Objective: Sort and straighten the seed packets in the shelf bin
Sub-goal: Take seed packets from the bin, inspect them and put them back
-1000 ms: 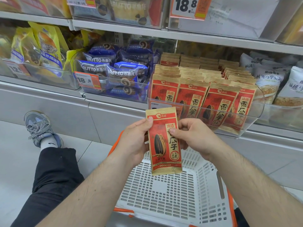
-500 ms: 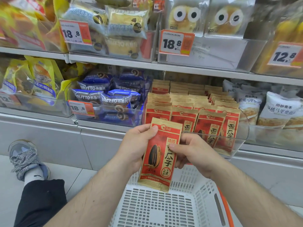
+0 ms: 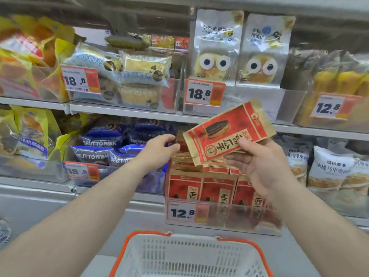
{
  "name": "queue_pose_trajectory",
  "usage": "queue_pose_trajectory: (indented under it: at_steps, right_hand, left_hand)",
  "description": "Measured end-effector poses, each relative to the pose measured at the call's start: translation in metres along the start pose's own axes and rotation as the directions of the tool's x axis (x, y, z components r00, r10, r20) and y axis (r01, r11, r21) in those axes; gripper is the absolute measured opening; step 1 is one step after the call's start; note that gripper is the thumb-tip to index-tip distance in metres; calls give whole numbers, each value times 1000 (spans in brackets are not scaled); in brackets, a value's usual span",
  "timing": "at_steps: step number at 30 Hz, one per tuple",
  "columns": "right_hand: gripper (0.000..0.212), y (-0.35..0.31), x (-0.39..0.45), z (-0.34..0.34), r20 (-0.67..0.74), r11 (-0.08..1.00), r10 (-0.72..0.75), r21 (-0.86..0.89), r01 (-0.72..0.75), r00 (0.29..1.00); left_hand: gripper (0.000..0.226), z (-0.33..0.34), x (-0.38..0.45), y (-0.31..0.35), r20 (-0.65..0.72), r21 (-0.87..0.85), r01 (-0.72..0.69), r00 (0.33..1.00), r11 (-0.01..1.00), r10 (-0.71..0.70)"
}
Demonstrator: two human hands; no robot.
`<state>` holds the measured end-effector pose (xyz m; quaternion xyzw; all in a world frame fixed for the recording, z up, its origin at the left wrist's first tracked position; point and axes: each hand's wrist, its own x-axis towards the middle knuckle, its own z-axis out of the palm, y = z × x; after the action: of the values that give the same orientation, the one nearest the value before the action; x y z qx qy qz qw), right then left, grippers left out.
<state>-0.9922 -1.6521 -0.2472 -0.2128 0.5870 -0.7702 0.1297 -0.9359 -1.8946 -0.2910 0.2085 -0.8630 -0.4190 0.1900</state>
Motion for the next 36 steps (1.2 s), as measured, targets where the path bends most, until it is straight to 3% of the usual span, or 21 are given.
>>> queue_pose_trajectory:
  at_steps: [4,6,10,14,19,25,29,33,36]
  right_hand:
    - [17,-1,33,10,-21,936,-211,-294,196,977]
    - [6,3,48,16,-6,875,-258,-426,231,966]
    - [30,16,76,26,52,752,-224,-626,207,973]
    - [20,30,94,33,138,632,-154,-747,205,978]
    - [16,47,111,39,216,548,-78,-806,223,973]
    - [15,54,124,51,219,484,36,-857,175,975]
    - [17,61,135,56,224,254,201,-952,170,954]
    - [48,64,144,62,201,261,111,-951,166,973]
    - [44,66,150,68,236,227,46,-949,220,971]
  left_hand:
    - [69,3,15,-3,171,223,23,983,975,-63]
    - [54,5,13,-2,256,231,38,962,972,-99]
    - [23,9,10,-11,283,172,0,958,985,-50]
    - [39,6,10,-17,319,202,-2,946,979,-64]
    - [71,3,14,-20,403,230,-31,913,973,-66]
    - [59,3,13,-19,400,252,-43,914,967,-63]
    - [42,1,11,-15,412,314,-101,911,944,-39]
    - [43,-1,11,-10,452,412,-172,891,895,-37]
    - [45,-2,12,-8,470,427,-172,881,888,-55]
